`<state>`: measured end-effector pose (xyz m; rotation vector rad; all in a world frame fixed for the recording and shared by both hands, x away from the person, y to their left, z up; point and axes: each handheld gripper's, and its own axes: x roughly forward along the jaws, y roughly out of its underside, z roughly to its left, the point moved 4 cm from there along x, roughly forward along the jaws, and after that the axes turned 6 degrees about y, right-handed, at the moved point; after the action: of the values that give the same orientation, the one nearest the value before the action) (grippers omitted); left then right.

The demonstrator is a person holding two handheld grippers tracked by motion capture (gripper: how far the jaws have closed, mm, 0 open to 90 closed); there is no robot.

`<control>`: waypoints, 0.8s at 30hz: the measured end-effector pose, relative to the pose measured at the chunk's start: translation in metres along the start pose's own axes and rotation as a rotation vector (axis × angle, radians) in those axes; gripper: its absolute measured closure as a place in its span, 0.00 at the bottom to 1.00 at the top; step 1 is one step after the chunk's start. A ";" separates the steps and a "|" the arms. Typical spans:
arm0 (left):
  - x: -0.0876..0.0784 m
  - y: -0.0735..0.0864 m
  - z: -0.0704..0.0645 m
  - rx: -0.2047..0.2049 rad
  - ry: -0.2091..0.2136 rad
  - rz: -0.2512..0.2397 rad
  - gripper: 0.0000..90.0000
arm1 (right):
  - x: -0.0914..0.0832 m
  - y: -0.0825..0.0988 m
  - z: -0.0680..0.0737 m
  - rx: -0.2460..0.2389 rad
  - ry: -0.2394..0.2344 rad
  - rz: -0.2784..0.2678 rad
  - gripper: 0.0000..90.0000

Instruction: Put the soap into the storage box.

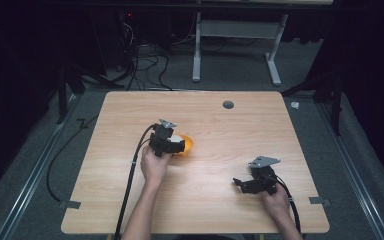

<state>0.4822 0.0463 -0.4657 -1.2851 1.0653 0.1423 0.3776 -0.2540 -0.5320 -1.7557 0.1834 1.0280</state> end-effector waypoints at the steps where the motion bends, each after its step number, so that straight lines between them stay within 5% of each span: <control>1: -0.001 0.000 0.000 0.002 -0.009 0.001 0.27 | 0.000 0.000 0.000 0.001 0.001 0.000 0.14; 24: -0.020 0.005 0.003 0.005 -0.016 -0.044 0.26 | 0.000 0.000 0.000 -0.001 0.000 0.001 0.14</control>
<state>0.4702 0.0598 -0.4550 -1.2996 1.0226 0.1167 0.3776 -0.2542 -0.5320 -1.7571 0.1833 1.0287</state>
